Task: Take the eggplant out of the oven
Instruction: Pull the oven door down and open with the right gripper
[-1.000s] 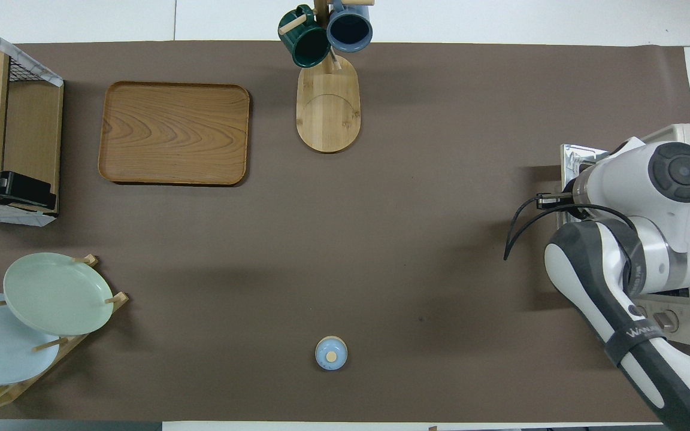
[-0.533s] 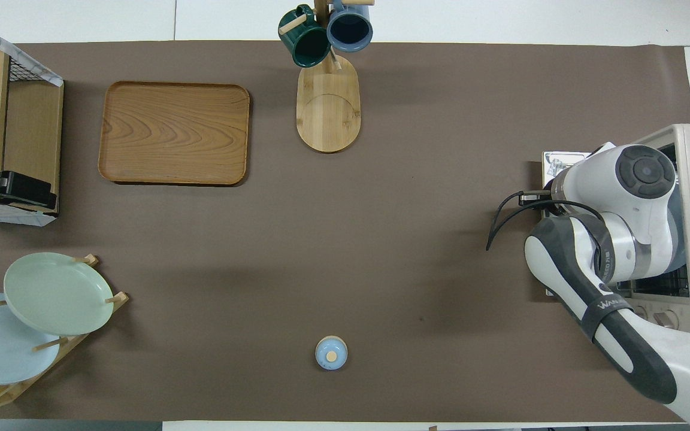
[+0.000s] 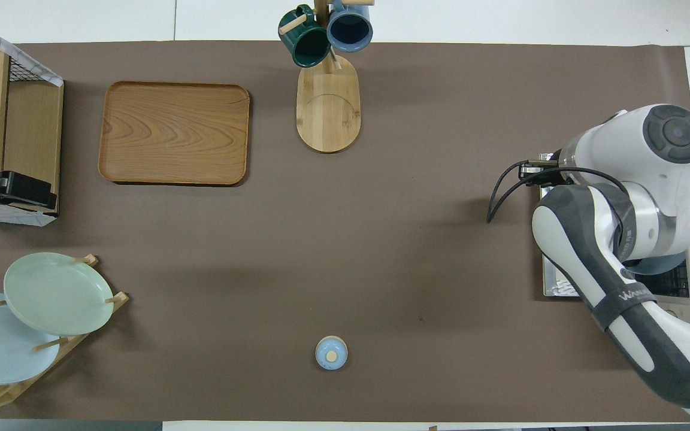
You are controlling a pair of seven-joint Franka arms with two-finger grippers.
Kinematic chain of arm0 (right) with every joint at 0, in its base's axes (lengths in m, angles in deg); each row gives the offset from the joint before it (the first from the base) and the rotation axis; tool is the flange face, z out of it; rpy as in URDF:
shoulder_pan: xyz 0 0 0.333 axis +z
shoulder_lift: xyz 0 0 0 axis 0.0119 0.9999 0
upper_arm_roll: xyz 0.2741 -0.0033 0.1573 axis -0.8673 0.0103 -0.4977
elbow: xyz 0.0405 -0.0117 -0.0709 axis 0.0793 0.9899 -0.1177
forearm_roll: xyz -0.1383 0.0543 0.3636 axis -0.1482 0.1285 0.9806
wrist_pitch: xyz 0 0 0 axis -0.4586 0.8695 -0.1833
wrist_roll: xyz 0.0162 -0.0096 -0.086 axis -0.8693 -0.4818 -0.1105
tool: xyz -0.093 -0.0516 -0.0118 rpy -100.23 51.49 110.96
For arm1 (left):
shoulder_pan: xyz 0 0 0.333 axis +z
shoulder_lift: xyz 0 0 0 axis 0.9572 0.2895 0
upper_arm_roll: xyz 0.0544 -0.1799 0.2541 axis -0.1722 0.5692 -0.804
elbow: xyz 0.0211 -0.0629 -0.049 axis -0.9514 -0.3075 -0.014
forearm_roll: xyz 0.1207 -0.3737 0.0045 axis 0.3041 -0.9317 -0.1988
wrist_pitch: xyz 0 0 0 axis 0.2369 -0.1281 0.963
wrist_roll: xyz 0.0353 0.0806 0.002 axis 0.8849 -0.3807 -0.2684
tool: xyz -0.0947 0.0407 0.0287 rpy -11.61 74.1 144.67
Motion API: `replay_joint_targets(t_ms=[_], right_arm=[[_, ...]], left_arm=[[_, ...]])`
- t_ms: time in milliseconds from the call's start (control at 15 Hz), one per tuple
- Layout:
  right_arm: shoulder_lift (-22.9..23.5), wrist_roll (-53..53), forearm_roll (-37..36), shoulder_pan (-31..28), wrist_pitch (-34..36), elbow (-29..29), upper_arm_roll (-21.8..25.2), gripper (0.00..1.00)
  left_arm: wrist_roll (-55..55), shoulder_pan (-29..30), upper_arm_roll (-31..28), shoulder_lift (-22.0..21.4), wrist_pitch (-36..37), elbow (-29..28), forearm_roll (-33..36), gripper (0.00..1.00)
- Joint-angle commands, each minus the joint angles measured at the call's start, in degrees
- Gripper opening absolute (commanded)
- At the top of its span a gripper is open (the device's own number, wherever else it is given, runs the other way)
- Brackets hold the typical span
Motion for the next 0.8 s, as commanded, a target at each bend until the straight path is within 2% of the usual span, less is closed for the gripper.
replay_joint_targets(t_ms=[0,133,333,733], right_arm=[[-3.1,0.8,-0.4,-1.7,6.9,-0.8,0.4,0.51],[-3.7,0.7,-3.9,-3.6,9.3,-0.5,0.3,0.55],[-4.7,-0.1,-4.3,-6.8,8.2,2.3,0.3,0.52],[-6.8,-1.6,-4.3,-8.0,-2.0,10.4,0.3,0.39]], left_arm=[[-0.4,-0.4,-0.2,-0.7,-0.5,-0.4,1.3,1.00],[-0.4,-0.4,-0.3,-0.7,-0.5,-0.4,1.3,1.00],[-0.4,-0.4,-0.2,-0.7,-0.5,-0.4,1.3,1.00],[-0.4,-0.4,-0.2,-0.7,-0.5,-0.4,1.3,1.00]])
